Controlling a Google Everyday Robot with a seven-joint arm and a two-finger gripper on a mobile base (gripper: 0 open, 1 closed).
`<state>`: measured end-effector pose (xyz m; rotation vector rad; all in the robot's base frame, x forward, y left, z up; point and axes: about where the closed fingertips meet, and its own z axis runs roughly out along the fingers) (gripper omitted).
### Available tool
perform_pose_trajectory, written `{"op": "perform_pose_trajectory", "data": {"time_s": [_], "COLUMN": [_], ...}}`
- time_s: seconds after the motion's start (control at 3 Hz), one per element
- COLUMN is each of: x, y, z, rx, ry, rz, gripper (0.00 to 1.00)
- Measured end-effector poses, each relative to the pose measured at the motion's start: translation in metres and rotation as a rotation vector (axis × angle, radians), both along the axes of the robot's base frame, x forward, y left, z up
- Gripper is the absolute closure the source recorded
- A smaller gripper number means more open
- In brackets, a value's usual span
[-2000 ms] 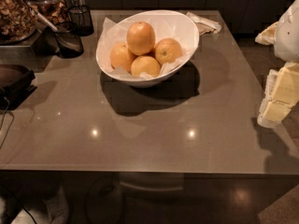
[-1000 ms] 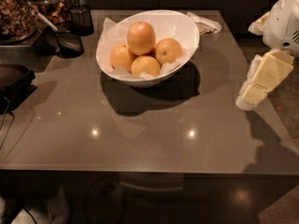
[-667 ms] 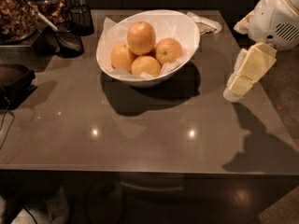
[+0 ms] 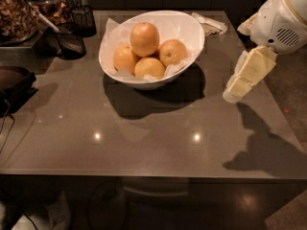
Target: Pick orange from white bowl
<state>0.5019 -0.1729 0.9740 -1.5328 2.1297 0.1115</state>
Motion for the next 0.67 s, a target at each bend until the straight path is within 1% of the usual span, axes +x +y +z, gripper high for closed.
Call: {"op": "perform_pose_trajectory", "data": {"time_s": [0.33,0.67], "x": [0.032,0.057], "y": [0.03,0.056], "z": [-0.005,-0.006], "rx": [0.083,0.135], "ry": [-0.04,-0.05], "rz": [0.046,0.105], "gripper": [0.0,0.0]}}
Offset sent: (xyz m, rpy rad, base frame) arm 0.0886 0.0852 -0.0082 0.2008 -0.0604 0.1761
